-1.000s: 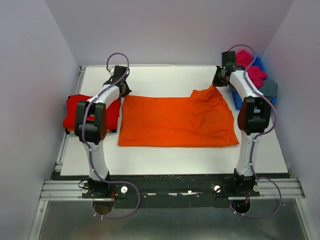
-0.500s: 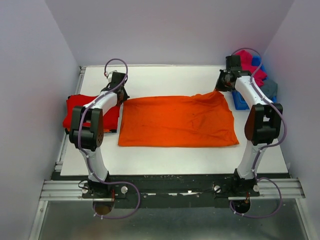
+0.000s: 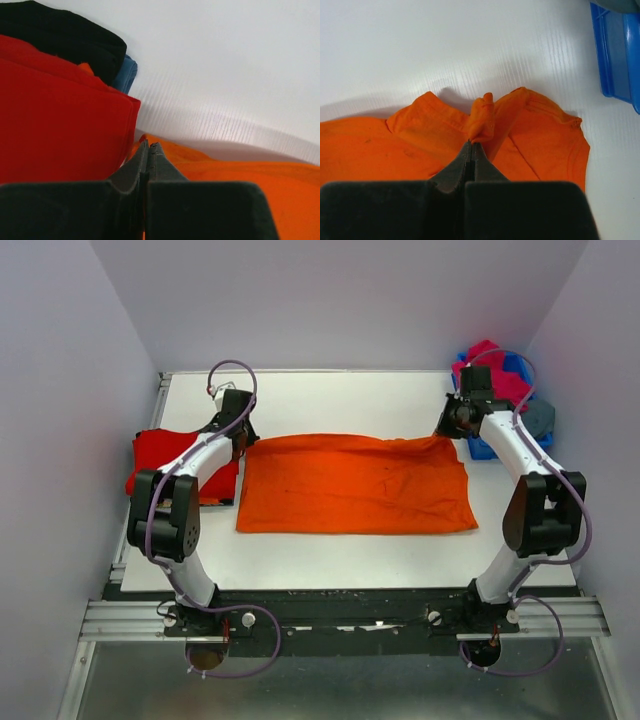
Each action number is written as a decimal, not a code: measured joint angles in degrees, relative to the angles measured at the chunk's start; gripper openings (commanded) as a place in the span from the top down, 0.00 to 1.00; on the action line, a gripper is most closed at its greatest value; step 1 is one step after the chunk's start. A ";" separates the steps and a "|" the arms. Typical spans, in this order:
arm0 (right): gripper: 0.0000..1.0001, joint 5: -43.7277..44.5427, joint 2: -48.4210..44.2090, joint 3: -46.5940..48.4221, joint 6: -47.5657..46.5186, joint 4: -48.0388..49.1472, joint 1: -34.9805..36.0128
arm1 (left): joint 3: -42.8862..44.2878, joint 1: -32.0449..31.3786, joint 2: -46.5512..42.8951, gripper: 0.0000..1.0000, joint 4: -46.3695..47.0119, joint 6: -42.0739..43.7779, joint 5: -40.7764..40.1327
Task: Fold and stack the t-shirts
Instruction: Fold the other side of the tshirt into a rectangle
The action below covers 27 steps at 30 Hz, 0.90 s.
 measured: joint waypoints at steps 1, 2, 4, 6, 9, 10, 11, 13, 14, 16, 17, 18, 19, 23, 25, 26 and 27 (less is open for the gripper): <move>0.99 0.02 -0.85 -0.61 0.00 0.04 0.00 | -0.52 -0.15 -0.63 1.00 0.11 -0.02 -0.28; 0.99 0.02 -1.73 -1.29 0.00 0.13 0.00 | -1.14 -0.37 -1.36 1.00 0.15 -0.02 -0.61; 0.99 0.02 -3.45 -2.71 0.00 0.31 0.00 | -2.14 -0.76 -2.58 1.00 0.13 -0.09 -1.03; 0.99 0.04 -4.85 -3.85 0.02 0.33 0.00 | -2.82 -0.85 -3.52 1.00 0.07 -0.28 -1.66; 0.99 0.04 -6.51 -4.96 0.09 0.42 0.00 | -3.52 -0.83 -4.42 1.00 -0.04 -0.74 -2.49; 0.99 0.07 -6.95 -5.38 0.17 0.48 -0.02 | -3.96 -0.83 -4.79 1.00 -0.07 -1.07 -2.78; 0.99 0.07 -7.39 -5.86 0.31 0.50 -0.02 | -4.35 -0.83 -5.05 1.00 -0.09 -1.18 -2.89; 0.99 0.07 -8.13 -6.88 0.37 0.46 -0.02 | -5.75 -0.83 -5.97 1.00 -0.13 -1.57 -3.32; 0.99 0.07 -8.57 -7.61 0.50 0.48 -0.02 | -6.49 -0.83 -6.49 1.00 -0.11 -1.79 -3.48; 0.99 0.07 -9.51 -8.90 0.85 0.48 -0.02 | -7.72 -0.83 -7.30 1.00 -0.11 -2.16 -3.65; 0.99 0.09 -10.12 -9.64 1.07 0.52 -0.02 | -8.24 -0.85 -7.67 1.00 -0.11 -2.25 -3.65; 0.99 0.13 -10.64 -10.34 1.40 0.61 -0.02 | -8.90 -0.85 -8.15 1.00 -0.11 -2.38 -3.67; 0.99 0.33 -11.54 -11.47 1.84 0.66 -0.02 | -9.42 -0.83 -8.57 1.00 -0.07 -2.47 -3.78; 0.99 1.44 -14.78 -14.93 3.06 1.01 -0.02 | -11.72 -0.83 -10.49 1.00 0.07 -2.67 -3.89; 0.99 1.68 -17.18 -17.25 3.85 1.14 -0.02 | -12.90 -0.83 -11.45 1.00 0.39 -2.69 -3.89; 0.99 1.81 -18.10 -18.01 4.07 1.18 -0.02 | -13.44 -0.83 -11.87 1.00 0.39 -2.73 -3.89; 0.99 1.92 -19.21 -19.10 4.48 1.64 -0.02 | -14.05 -0.85 -12.33 1.00 0.42 -2.80 -3.89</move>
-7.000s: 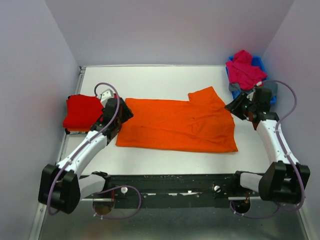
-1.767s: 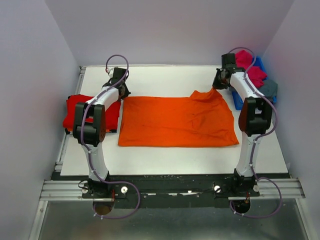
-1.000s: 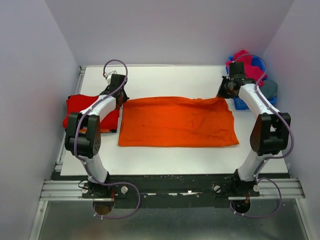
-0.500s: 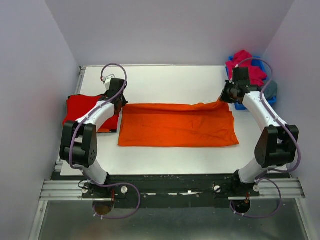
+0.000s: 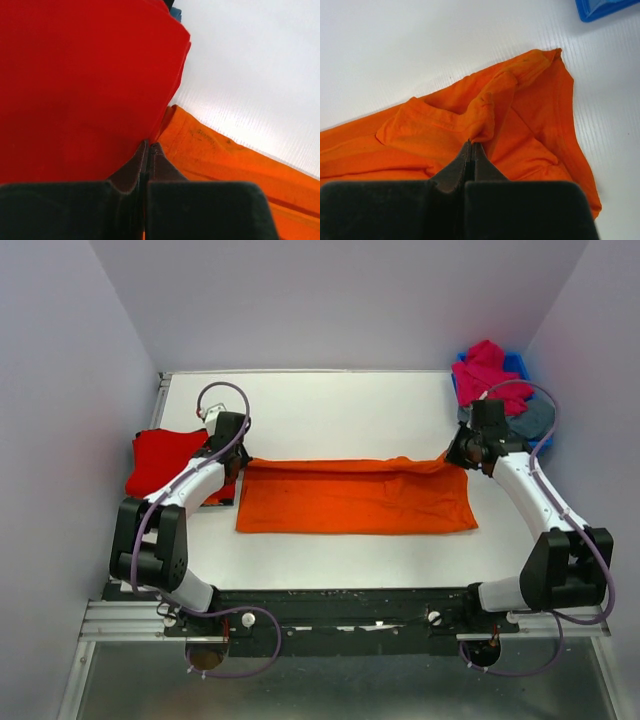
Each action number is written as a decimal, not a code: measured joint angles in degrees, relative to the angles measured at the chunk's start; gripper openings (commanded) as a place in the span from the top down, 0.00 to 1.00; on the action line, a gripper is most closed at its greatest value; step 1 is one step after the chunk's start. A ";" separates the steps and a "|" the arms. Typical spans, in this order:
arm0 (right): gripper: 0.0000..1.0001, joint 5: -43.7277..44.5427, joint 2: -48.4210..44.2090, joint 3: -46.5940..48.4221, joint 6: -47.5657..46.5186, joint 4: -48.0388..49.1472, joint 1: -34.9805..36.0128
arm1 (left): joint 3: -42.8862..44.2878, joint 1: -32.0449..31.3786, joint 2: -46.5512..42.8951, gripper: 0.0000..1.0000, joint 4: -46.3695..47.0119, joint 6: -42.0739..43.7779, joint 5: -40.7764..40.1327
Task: Fold and stack the t-shirts
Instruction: Fold the other side of the tshirt into a rectangle
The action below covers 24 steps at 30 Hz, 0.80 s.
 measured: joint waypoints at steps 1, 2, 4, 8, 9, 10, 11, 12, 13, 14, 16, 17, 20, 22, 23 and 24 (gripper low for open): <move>0.99 0.11 -1.11 -1.22 0.39 0.46 0.00 | -0.48 0.00 -0.26 1.00 0.04 -0.02 0.00; 0.99 0.20 -2.19 -2.49 0.66 0.81 0.00 | -0.96 0.00 -0.50 1.00 0.20 -0.04 0.02; 0.99 0.39 -4.11 -5.20 1.42 1.73 0.00 | -1.84 -0.15 -0.74 1.00 0.44 -0.15 0.04; 0.61 0.70 -7.30 -12.28 4.22 4.68 0.00 | -3.91 -0.72 -1.01 1.00 0.79 -0.72 0.17; 0.60 0.87 -8.24 -14.75 5.40 5.70 0.00 | -4.55 -0.96 -1.01 0.98 0.85 -0.94 0.22; 0.59 1.22 -9.07 -17.20 6.69 6.23 0.00 | -5.18 -1.25 -1.01 0.92 0.83 -1.25 0.33; 0.54 1.64 -9.97 -20.15 7.78 6.93 0.00 | -6.14 -1.70 -1.01 0.84 0.85 -1.66 0.42; 0.47 1.79 -10.69 -22.10 8.57 7.37 0.00 | -6.62 -1.95 -1.01 0.77 0.85 -1.86 0.50; 0.43 1.97 -11.69 -24.30 9.53 7.80 0.00 | -7.69 -2.43 -1.05 0.70 0.94 -2.19 0.46; 0.41 2.16 -12.90 -26.18 10.56 8.17 0.00 | -8.46 -2.67 -1.16 0.63 0.90 -2.64 0.48; 0.38 2.60 -15.30 -28.09 11.34 8.28 0.00 | -10.25 -3.23 -2.19 0.54 0.74 -3.23 0.48; 0.38 2.75 -16.13 -28.11 11.37 8.61 0.00 | -10.97 -3.39 -3.08 0.52 0.68 -3.41 0.48; 0.38 2.82 -16.41 -26.10 10.19 10.38 0.00 | -12.00 -3.63 -7.37 0.51 0.13 -3.67 0.44; 0.38 2.05 -14.82 -23.23 8.55 11.02 0.00 | -11.80 -3.89 -11.26 0.50 0.07 -3.74 0.28; 0.38 1.01 -13.53 -20.55 7.26 11.72 0.00 | -11.45 -4.02 -12.50 0.50 0.00 -3.74 0.20; 0.38 0.79 -12.20 -19.98 6.93 12.11 0.00 | -10.80 -4.20 -13.62 0.50 -0.11 -3.78 -0.11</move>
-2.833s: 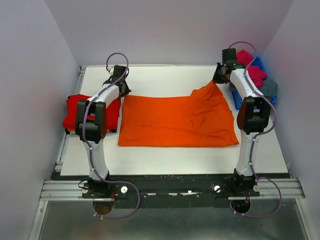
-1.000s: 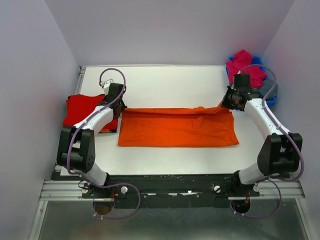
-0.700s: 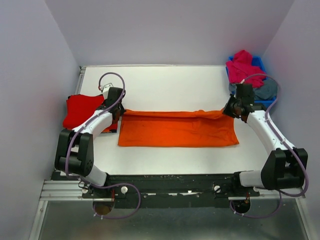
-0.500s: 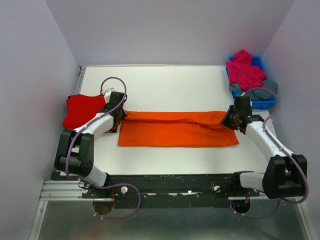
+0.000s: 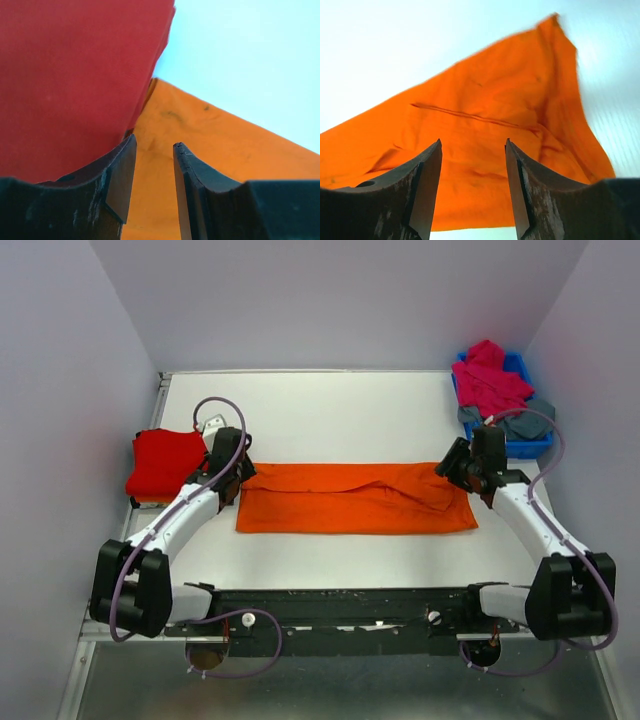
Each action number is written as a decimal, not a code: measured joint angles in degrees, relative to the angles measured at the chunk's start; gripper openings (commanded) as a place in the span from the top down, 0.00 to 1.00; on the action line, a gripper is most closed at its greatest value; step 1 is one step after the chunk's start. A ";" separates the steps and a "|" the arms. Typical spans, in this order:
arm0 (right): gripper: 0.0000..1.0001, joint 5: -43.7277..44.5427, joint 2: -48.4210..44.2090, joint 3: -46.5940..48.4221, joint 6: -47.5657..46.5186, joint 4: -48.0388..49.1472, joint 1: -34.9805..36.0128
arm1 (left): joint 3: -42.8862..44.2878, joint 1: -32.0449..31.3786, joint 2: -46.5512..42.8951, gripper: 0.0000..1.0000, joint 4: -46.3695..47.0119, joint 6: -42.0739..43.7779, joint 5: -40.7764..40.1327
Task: Fold and stack the t-shirts
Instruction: Fold the other side of the tshirt into a rectangle
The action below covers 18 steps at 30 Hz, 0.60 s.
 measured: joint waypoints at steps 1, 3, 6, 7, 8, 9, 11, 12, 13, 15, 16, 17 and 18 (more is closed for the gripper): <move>0.39 -0.98 1.38 1.31 -0.63 0.31 0.00 | 0.70 -0.20 -0.46 0.50 -0.02 -0.04 -0.24; 0.41 -3.19 4.72 4.22 -2.14 0.94 0.02 | 2.16 -0.59 -0.59 0.50 0.02 -0.13 -0.57; 0.43 -6.25 9.94 7.39 -3.52 1.86 0.24 | 3.34 -0.92 0.33 0.54 0.28 -0.15 0.00; 0.43 -7.08 11.54 8.15 -3.63 1.99 0.46 | 3.80 -0.98 1.70 0.54 0.61 -0.20 0.85; 0.43 -7.80 13.09 8.85 -3.67 2.03 0.66 | 4.24 -1.22 2.97 0.55 0.90 -0.28 1.53; 0.43 -8.50 14.58 9.55 -3.72 2.10 0.92 | 4.63 -1.38 4.31 0.54 1.11 -0.39 2.19; 0.43 -9.77 17.40 10.88 -3.76 2.21 1.33 | 5.68 -2.95 7.52 0.54 1.29 -0.79 3.13; 0.43 -10.47 18.67 11.56 -3.78 2.21 1.49 | 6.67 -4.57 9.40 0.54 1.29 -1.03 3.82; 0.43 -11.08 19.82 12.20 -3.80 2.23 1.64 | 7.50 -6.03 10.69 0.54 1.40 -1.20 4.52; 0.43 -12.48 22.03 13.31 -3.85 2.47 1.77 | 10.03 -9.18 13.44 0.54 1.62 -1.73 6.19; 0.42 -13.29 23.04 13.77 -3.89 2.71 1.92 | 11.52 -10.40 14.86 0.54 1.97 -2.01 6.75; 0.42 -14.16 24.24 14.34 -4.00 2.95 2.03 | 13.77 -12.00 16.98 0.54 2.58 -2.36 7.82; 0.41 -14.82 25.07 14.64 -4.02 3.23 2.10 | 15.28 -13.03 18.40 0.54 3.02 -2.56 8.55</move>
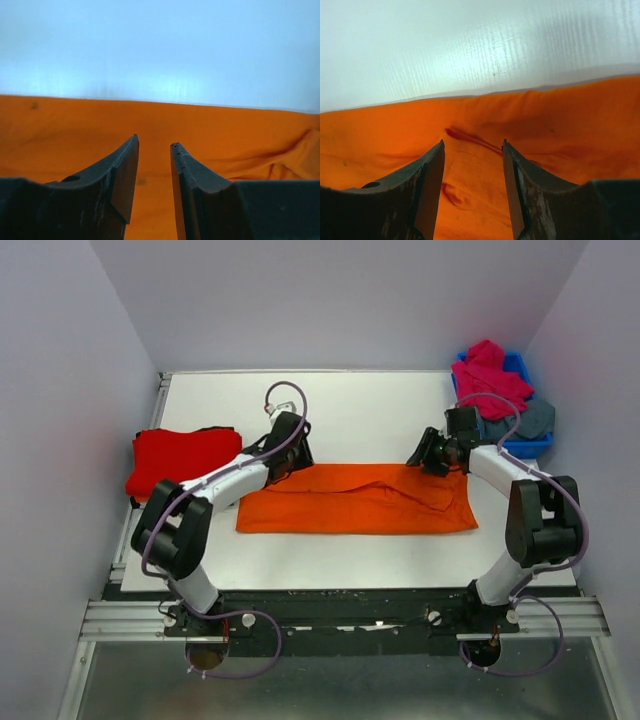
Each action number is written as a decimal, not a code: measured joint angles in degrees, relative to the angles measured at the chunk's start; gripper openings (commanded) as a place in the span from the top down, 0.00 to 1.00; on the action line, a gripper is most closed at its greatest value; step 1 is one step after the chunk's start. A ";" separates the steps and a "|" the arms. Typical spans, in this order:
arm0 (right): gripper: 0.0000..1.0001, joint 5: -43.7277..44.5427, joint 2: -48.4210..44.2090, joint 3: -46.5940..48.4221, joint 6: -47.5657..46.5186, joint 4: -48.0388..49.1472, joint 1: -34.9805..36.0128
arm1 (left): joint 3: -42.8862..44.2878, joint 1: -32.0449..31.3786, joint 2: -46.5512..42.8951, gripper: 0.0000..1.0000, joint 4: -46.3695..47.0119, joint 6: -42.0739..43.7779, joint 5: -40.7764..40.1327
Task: Fold and stack the t-shirts
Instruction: Fold the other side of the tshirt into a rectangle
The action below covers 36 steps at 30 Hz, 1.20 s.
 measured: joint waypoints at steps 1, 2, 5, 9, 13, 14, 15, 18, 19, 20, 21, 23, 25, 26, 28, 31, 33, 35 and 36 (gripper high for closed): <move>0.41 -0.61 0.92 0.37 -0.02 0.09 0.13 | 1.57 -0.83 1.44 0.54 0.76 -0.17 0.83; 0.41 -1.33 1.70 0.59 -0.07 0.26 0.24 | 2.99 -1.62 2.89 0.54 1.11 -0.31 1.49; 0.41 -3.21 3.32 0.68 -0.15 0.48 0.35 | 9.46 -3.85 8.96 0.54 1.44 -0.87 4.31; 0.41 -5.35 4.09 0.66 -0.20 0.70 0.35 | 19.26 -6.36 18.67 0.54 1.20 -1.18 8.72; 0.41 -9.29 4.02 0.11 -0.17 1.49 0.37 | 25.79 -7.87 26.21 0.55 0.33 -1.33 13.75; 0.41 -10.25 3.76 -0.48 -0.17 1.88 0.44 | 26.88 -8.15 27.58 0.55 0.24 -1.38 14.99; 0.41 -11.17 3.30 -1.33 -0.17 2.01 0.48 | 27.61 -8.31 28.68 0.55 0.22 -1.40 16.04; 0.41 -13.73 0.31 -4.94 -0.17 1.99 0.68 | 28.79 -8.44 31.15 0.55 -0.02 -1.49 19.34; 0.41 -14.40 -1.25 -6.38 -0.17 1.95 0.70 | 28.92 -8.44 31.78 0.55 0.28 -1.49 20.48; 0.41 -14.86 -2.82 -7.63 -0.20 1.79 0.72 | 29.00 -8.41 31.91 0.55 0.50 -1.53 21.40; 0.41 -15.04 -4.42 -8.48 -0.20 1.36 0.72 | 29.00 -8.28 31.91 0.55 0.59 -1.55 22.01; 0.42 -15.06 -7.02 -8.85 -0.46 0.17 0.83 | 29.00 -8.24 31.91 0.56 1.16 -1.51 23.04; 0.42 -14.71 -8.81 -8.61 -0.68 -0.15 0.83 | 28.98 -8.48 31.91 0.56 1.97 -1.42 24.15; 0.43 -14.27 -9.40 -8.24 -0.70 -0.46 0.83 | 28.98 -8.59 31.89 0.56 2.43 -1.38 24.65; 0.48 -12.44 -9.94 -7.23 -0.70 -1.16 0.83 | 28.98 -8.81 31.89 0.56 3.30 -1.14 25.68; 0.61 -8.44 -9.99 -5.70 -0.83 -2.08 0.83 | 29.09 -9.44 31.89 0.56 4.15 -0.50 26.88; 0.74 -5.81 -9.90 -4.87 -0.90 -2.78 0.83 | 29.35 -9.84 31.89 0.56 4.31 0.11 27.08; 0.94 -3.50 -9.20 -3.63 -0.79 -3.39 0.79 | 29.55 -10.34 31.85 0.56 4.52 0.72 27.08; 0.99 -2.45 -8.55 -2.80 -0.79 -3.56 0.68 | 29.57 -10.60 31.82 0.56 4.68 1.16 27.08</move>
